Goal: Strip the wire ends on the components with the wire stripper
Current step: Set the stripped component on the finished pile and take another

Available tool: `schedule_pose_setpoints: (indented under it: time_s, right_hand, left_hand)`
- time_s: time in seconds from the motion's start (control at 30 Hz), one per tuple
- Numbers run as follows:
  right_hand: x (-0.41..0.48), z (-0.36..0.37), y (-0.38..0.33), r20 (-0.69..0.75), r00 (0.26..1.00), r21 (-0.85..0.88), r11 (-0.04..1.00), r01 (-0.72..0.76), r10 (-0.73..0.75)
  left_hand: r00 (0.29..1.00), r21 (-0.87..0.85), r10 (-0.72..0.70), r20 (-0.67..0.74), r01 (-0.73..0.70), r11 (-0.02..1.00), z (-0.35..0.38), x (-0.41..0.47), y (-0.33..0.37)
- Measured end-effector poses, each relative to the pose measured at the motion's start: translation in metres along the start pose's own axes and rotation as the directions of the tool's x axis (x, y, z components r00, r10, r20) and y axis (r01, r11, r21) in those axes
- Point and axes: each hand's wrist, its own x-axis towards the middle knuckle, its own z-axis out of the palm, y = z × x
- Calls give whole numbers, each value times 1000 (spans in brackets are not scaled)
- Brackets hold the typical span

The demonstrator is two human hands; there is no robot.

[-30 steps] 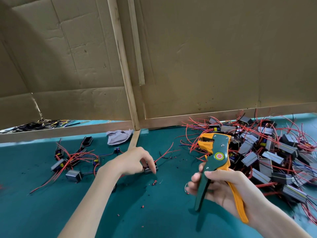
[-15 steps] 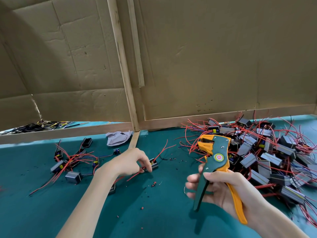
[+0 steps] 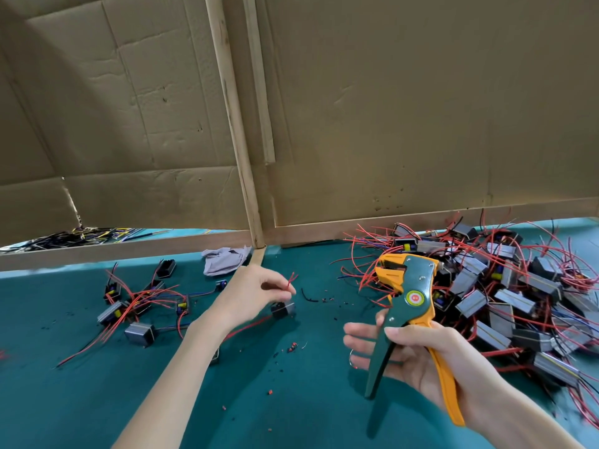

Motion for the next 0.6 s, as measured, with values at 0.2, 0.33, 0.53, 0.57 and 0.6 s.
schedule_pose_setpoints:
  time_s: [0.2,0.33,0.53,0.57,0.6]
  right_hand:
    - [-3,0,-1,20,1000,-21,1000,19,-18]
    - [-7,3,-2,59,998,-79,997,17,-12]
    - [-10,12,-5,93,996,-146,989,10,4]
    - [-11,13,-5,101,995,-152,988,10,6]
    - [-12,13,-5,110,994,-156,988,9,8]
  left_hand:
    - [981,-374,49,-190,-119,920,15,-3,21]
    - [968,-412,109,-227,-197,890,18,-7,44]
    - [967,-355,216,-139,-252,900,7,-21,71]
    - [966,-353,228,-125,-258,899,6,-22,75]
    - [964,-344,242,-110,-265,901,4,-24,78]
